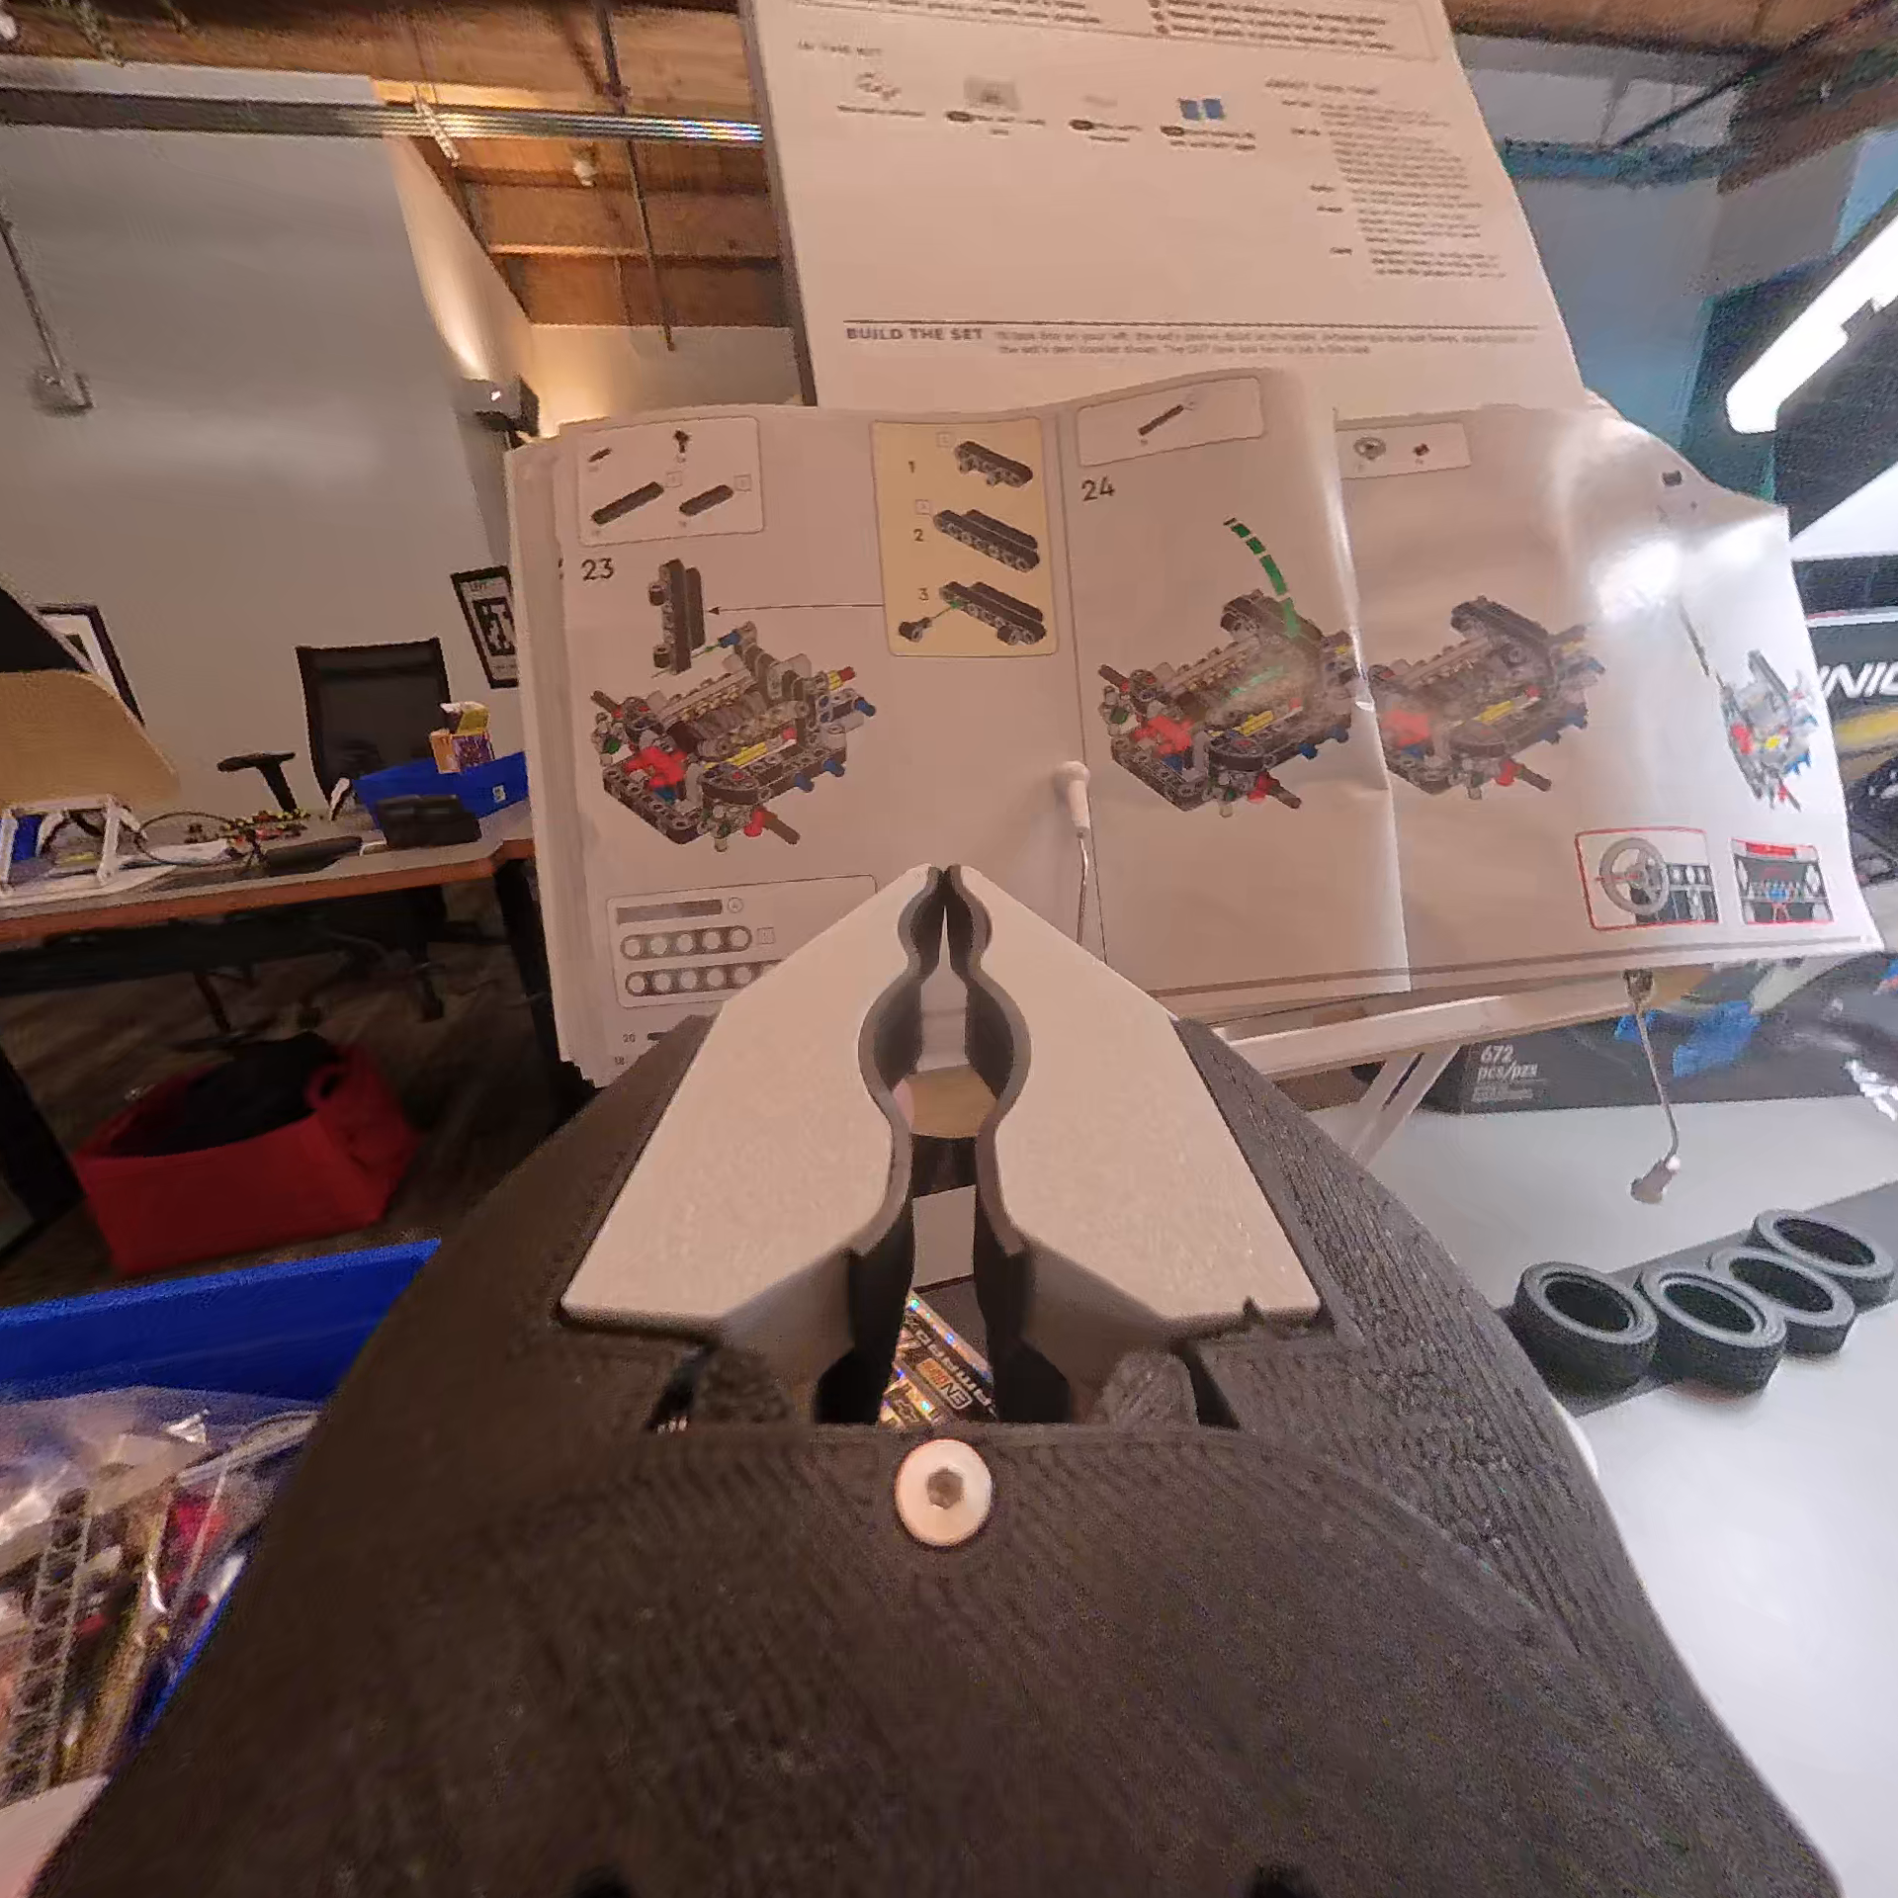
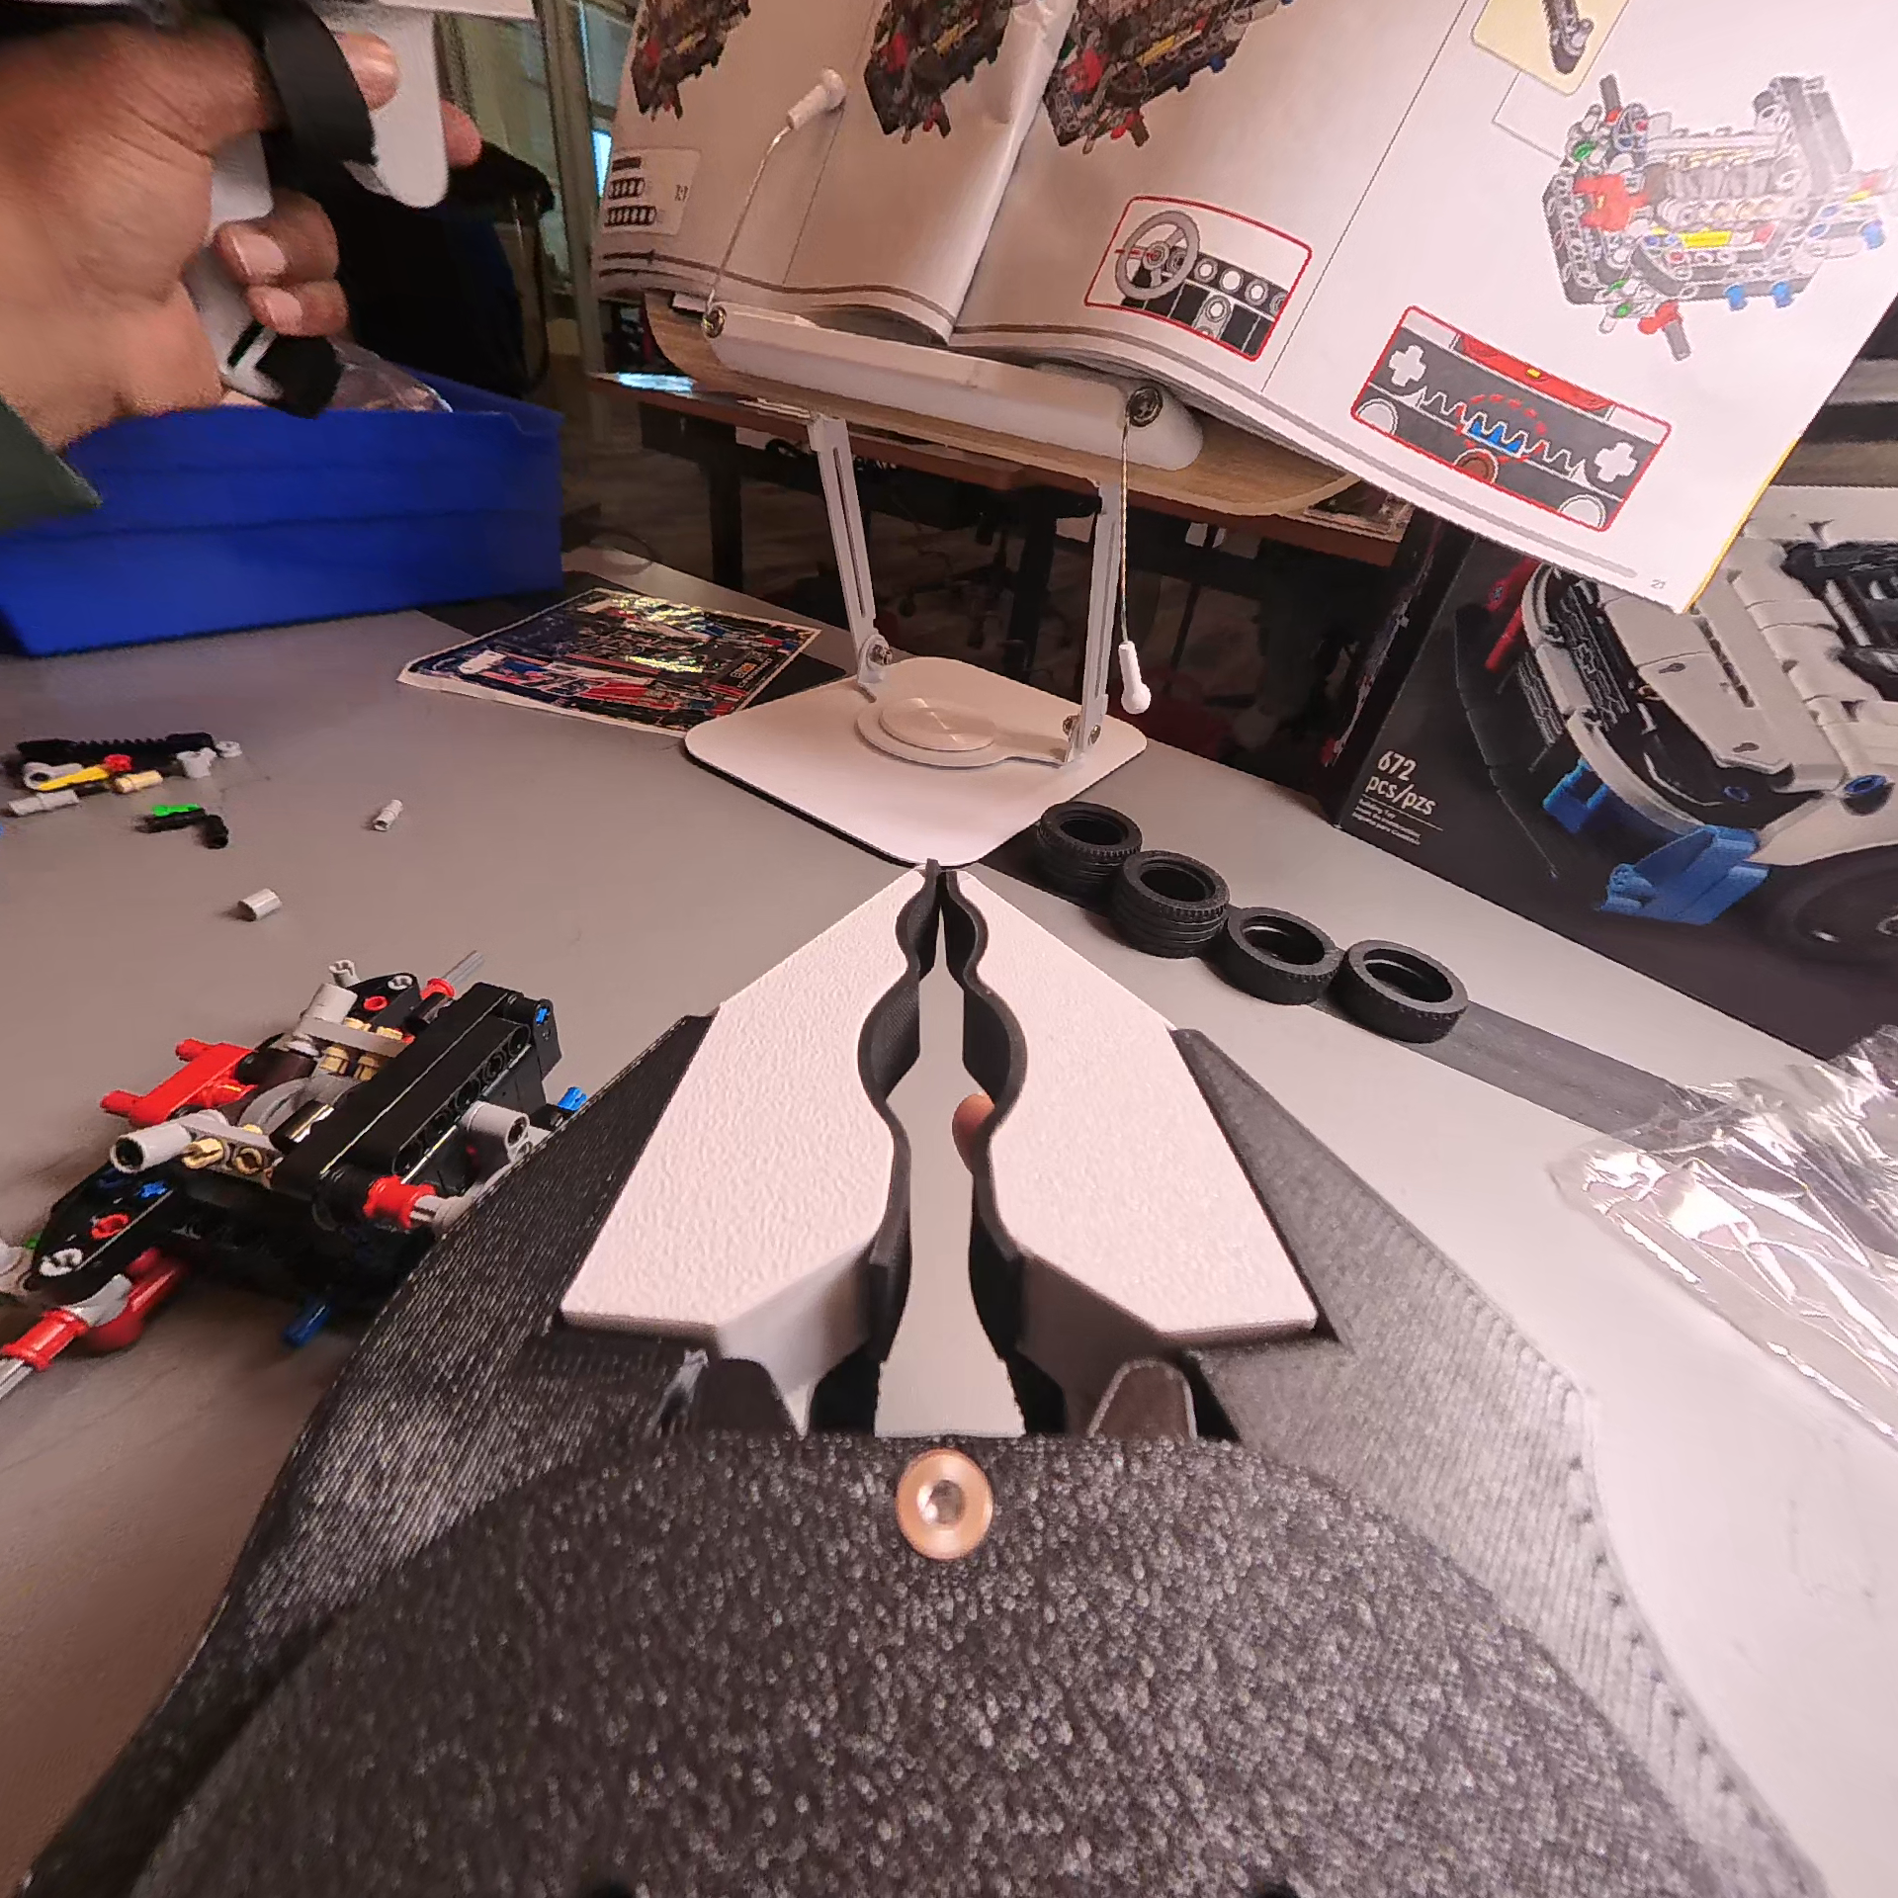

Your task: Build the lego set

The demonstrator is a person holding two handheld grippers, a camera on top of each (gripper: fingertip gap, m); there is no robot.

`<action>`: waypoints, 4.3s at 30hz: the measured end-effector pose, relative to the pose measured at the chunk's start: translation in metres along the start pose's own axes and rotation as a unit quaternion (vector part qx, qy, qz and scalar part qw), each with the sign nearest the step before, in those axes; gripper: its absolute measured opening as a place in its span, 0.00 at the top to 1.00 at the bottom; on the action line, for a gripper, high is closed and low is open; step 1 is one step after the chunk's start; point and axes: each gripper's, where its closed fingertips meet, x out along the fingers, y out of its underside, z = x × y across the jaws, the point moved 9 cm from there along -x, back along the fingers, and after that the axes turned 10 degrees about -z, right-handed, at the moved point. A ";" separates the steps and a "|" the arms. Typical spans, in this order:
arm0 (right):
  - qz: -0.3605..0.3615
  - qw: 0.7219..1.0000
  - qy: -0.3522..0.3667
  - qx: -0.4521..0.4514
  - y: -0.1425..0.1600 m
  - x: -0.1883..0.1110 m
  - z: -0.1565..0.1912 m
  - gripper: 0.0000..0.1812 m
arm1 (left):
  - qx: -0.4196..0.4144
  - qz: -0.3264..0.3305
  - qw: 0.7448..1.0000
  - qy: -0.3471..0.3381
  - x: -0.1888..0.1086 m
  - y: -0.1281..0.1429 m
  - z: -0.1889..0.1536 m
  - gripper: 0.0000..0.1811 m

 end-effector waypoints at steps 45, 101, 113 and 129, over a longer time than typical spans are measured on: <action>0.000 1.000 0.004 -0.007 0.000 0.000 0.001 1.00 | -0.030 0.021 0.995 0.098 0.023 0.009 -0.085 1.00; -0.038 0.999 0.014 -0.009 -0.030 0.019 -0.004 0.90 | -0.035 0.028 0.991 0.129 -0.058 -0.045 -0.085 0.95; -0.102 0.994 0.015 -0.044 -0.122 0.131 -0.021 0.95 | -0.096 0.062 0.986 0.119 -0.101 -0.004 -0.079 0.88; -0.077 0.993 0.073 -0.048 -0.136 0.207 -0.070 0.96 | -0.092 0.080 0.986 0.117 -0.098 0.013 -0.068 0.87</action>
